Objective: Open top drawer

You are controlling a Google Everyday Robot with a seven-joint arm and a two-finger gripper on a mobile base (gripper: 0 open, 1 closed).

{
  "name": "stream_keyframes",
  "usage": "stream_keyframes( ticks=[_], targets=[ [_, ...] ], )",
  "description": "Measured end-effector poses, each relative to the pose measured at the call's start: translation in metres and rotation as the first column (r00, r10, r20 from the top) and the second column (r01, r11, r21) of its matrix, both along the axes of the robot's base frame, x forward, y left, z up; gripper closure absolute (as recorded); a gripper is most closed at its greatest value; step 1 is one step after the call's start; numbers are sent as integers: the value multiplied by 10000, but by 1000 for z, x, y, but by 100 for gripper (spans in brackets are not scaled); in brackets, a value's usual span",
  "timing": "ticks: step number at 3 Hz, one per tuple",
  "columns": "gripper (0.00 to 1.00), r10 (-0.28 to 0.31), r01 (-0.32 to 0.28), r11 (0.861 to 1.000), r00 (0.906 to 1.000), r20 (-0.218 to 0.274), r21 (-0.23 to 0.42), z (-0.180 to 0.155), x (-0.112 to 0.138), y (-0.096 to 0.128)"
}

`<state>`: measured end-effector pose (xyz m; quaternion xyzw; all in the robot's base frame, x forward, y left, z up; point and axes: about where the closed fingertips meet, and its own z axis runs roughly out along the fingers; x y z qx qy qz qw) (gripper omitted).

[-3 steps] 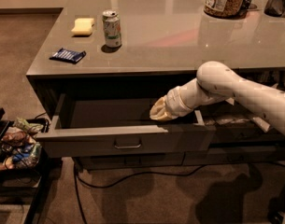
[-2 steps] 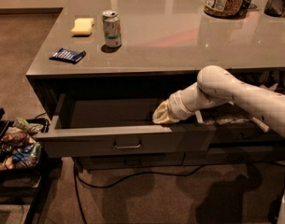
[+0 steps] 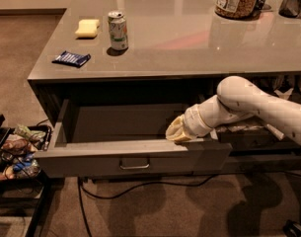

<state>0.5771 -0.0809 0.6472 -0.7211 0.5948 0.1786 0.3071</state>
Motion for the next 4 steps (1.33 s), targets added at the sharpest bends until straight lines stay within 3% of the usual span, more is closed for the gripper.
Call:
stream_keyframes(
  ticks=[2, 3, 4],
  targets=[
    [100, 173, -168, 9998, 9983, -560, 93, 18, -62, -1],
    [100, 257, -255, 9997, 9947, -992, 36, 18, -79, 2],
    [100, 276, -312, 9993, 9855, -1673, -190, 12, -85, 0]
  ],
)
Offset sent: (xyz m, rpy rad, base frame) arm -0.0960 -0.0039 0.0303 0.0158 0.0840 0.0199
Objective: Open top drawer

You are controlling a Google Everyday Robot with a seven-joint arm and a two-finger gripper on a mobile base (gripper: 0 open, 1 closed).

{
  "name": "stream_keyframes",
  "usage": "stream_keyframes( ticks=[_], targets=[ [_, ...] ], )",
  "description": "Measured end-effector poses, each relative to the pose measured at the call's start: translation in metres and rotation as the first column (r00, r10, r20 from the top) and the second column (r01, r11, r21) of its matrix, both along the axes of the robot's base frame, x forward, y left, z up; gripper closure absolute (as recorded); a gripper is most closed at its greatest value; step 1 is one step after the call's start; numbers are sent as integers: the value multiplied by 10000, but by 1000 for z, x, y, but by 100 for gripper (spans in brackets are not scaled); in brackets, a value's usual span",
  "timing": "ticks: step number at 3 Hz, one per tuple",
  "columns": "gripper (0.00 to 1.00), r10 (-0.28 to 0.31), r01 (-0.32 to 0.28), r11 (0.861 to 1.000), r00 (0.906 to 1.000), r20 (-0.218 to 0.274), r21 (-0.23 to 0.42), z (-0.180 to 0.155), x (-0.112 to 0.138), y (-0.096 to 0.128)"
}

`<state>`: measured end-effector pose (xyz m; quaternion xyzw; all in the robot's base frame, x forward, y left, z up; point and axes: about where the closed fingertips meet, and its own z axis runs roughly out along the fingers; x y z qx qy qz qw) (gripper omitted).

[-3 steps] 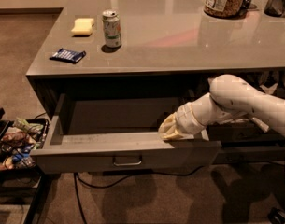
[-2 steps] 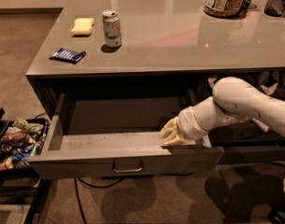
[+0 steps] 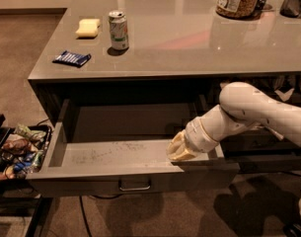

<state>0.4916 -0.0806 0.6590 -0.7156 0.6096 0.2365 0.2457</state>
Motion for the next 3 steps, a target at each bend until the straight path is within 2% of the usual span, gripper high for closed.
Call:
stream_keyframes(
  ticks=[1, 2, 3],
  targets=[
    [100, -98, 80, 9998, 9945, -1047, -171, -7, -3, 3],
    [100, -387, 287, 9988, 9591, -2804, -395, -11, -10, 7],
    [100, -557, 430, 9982, 9237, -3790, -421, -8, -19, 9]
  ],
)
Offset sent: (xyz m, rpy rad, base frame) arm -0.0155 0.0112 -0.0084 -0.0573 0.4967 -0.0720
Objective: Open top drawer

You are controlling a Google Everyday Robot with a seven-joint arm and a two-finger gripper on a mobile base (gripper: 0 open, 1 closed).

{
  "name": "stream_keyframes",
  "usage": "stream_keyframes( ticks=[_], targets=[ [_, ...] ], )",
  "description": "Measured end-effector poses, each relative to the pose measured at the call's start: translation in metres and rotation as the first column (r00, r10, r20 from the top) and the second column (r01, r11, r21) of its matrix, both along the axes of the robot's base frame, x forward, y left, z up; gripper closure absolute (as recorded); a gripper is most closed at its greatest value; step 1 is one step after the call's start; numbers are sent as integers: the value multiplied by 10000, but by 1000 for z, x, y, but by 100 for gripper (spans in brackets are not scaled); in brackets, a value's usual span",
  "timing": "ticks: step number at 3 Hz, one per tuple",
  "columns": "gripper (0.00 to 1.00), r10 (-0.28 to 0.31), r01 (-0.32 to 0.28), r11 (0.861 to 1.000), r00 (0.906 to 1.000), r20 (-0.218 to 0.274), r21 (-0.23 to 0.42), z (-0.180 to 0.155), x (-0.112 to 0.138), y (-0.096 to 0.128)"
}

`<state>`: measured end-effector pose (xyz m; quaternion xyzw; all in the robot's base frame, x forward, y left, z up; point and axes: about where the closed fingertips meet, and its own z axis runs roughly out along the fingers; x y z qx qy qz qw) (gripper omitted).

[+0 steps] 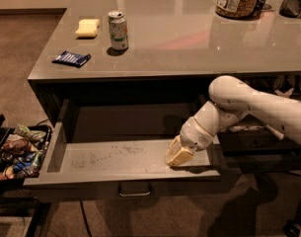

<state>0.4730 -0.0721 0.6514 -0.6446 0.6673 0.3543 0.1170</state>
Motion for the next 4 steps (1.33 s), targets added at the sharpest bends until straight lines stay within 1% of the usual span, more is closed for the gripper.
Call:
stream_keyframes(
  ticks=[1, 2, 3, 4],
  targets=[
    [100, -74, 80, 9999, 9988, -481, 104, 4, -9, 0],
    [100, -23, 32, 9997, 9994, -339, 250, 9, -20, -1],
    [100, -76, 66, 9998, 9987, 499, 204, 12, -38, -3],
    [100, 233, -104, 9986, 9675, 2517, -524, 15, -65, 0]
  ],
)
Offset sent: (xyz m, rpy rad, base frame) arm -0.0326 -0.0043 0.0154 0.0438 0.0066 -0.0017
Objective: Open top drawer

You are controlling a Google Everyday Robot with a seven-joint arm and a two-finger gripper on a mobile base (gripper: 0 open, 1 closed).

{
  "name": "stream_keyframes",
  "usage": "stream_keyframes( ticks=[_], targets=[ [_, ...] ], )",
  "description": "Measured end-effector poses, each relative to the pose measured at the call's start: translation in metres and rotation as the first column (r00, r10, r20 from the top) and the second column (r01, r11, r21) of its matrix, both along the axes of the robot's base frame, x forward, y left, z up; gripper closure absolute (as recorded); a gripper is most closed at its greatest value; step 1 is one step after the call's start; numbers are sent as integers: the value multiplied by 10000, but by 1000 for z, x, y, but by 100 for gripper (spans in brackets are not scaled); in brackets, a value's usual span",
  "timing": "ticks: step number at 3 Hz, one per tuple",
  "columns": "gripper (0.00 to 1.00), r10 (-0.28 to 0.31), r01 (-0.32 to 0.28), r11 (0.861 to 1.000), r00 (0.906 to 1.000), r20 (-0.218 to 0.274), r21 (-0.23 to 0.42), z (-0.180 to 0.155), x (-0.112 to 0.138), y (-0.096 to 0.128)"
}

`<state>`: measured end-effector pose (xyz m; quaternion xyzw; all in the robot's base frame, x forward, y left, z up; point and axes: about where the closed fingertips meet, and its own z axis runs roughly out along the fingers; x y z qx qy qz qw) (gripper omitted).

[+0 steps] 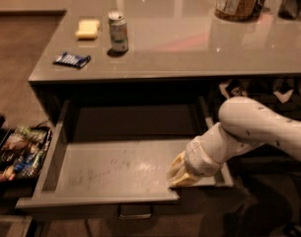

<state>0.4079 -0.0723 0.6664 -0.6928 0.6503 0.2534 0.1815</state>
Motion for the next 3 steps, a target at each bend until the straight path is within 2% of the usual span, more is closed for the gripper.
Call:
stream_keyframes(
  ticks=[1, 2, 3],
  targets=[
    [100, 0, 0, 10000, 10000, 1, 0, 0, 0, 0],
    [100, -6, 22, 9999, 9955, 942, -172, -2, 7, 6],
    [100, -436, 452, 9990, 9866, 1571, -67, -2, 27, 10]
  ],
)
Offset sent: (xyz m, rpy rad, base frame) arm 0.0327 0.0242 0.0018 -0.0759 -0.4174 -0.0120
